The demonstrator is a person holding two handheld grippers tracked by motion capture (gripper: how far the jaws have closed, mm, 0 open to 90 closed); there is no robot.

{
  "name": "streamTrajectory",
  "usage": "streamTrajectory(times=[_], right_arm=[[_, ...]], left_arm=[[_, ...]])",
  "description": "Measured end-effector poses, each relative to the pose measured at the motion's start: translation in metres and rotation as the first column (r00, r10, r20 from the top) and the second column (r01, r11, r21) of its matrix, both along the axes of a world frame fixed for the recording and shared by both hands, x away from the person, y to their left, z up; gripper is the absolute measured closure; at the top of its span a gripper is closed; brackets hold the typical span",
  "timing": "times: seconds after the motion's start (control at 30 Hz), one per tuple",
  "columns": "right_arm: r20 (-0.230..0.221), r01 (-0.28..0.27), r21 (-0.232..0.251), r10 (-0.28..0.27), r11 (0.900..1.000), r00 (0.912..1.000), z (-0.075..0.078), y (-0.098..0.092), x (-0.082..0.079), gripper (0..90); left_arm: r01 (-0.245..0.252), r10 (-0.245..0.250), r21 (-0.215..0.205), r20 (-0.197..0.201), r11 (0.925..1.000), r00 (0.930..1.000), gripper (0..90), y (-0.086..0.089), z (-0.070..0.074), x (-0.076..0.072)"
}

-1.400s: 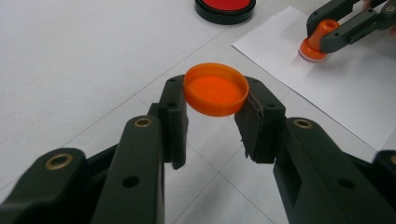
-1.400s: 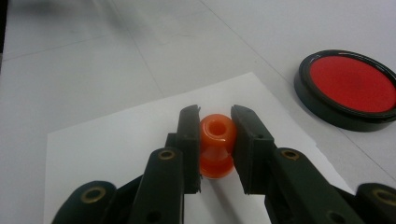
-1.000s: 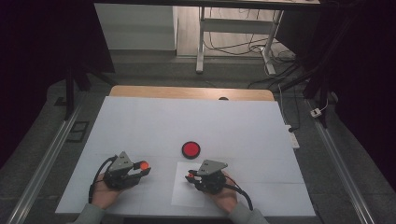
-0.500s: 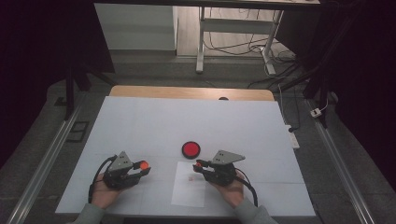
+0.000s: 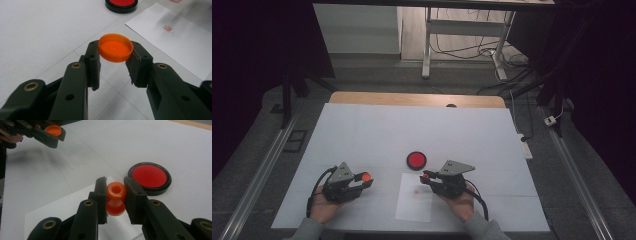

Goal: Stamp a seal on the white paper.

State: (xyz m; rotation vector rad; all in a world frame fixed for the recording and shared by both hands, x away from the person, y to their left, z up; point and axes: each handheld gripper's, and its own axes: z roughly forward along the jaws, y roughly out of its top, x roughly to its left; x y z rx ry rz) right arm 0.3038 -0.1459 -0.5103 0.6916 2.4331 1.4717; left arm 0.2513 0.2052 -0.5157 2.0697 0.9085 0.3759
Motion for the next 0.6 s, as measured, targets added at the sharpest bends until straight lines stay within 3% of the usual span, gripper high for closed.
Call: streamTrajectory(times=[0.33,0.6], right_arm=[[0.006,0.012,0.049,-0.013,0.999,0.9999,0.013,-0.009,0.003,72.2],[0.028,0.012,0.109,-0.016,0.994,0.9995,0.034,-0.016,-0.003,72.2]], left_arm=[[0.000,0.000,-0.001,-0.001,1.0000,1.0000,63.3,0.000,0.000,0.000],[0.008,-0.008,0.009,0.005,0.9999,1.0000,63.3,-0.002,0.000,0.000]])
